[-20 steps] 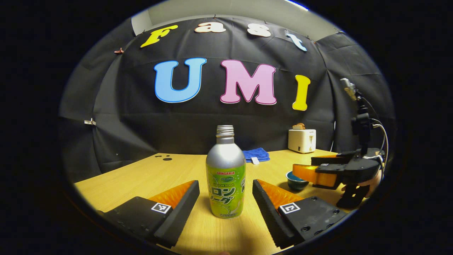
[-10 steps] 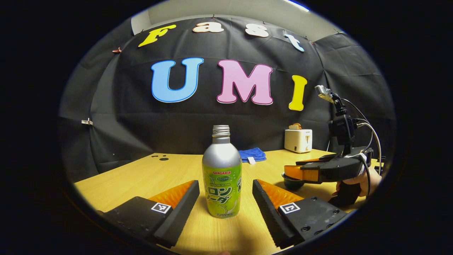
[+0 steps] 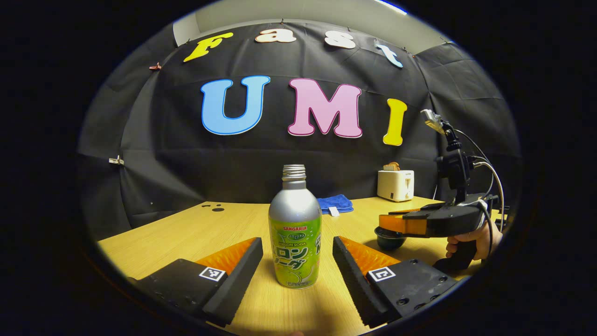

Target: Open the teacup lid with one hand, grasp the water bottle and pour water into the teacup with the other hand; after pouring, place the water bottle on the coaster and then close the teacup lid.

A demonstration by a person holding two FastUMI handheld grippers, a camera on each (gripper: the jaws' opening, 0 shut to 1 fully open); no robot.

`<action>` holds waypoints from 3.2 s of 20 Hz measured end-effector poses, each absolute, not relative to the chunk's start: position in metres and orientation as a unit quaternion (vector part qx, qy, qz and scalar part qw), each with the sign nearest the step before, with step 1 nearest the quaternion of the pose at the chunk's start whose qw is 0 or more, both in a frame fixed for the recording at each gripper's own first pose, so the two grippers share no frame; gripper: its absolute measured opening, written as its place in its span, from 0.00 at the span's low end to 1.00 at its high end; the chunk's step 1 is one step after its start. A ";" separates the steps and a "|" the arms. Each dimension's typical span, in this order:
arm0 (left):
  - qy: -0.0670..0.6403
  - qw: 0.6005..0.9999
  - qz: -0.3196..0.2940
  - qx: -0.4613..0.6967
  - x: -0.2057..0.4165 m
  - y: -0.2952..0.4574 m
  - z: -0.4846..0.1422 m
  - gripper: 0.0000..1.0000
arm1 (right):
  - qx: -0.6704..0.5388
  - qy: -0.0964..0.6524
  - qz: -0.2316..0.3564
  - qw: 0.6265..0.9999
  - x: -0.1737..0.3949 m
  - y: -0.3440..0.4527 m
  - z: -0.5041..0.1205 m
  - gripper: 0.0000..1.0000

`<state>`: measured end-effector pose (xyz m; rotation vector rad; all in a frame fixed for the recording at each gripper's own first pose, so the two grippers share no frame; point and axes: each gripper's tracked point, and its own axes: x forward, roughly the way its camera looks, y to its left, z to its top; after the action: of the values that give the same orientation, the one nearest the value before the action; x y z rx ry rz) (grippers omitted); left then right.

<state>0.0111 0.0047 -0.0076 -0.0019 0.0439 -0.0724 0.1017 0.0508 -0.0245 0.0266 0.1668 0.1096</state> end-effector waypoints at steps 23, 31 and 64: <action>0.023 1.000 -0.007 -0.001 0.077 0.009 -0.009 0.89 | 0.041 0.020 0.018 0.999 0.055 -0.043 -0.010 0.24; 0.024 0.999 -0.012 0.025 0.079 -0.001 -0.009 0.79 | -0.005 -0.018 0.019 1.000 0.053 -0.037 -0.002 0.33; 0.067 0.657 -0.220 0.718 0.133 -0.089 -0.052 0.78 | -0.003 -0.015 0.038 0.999 0.063 -0.055 0.002 0.28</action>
<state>0.1327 -0.0891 -0.0517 1.6253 0.1520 -0.4979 0.0626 -0.0545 0.0024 -0.0059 -0.0308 0.0752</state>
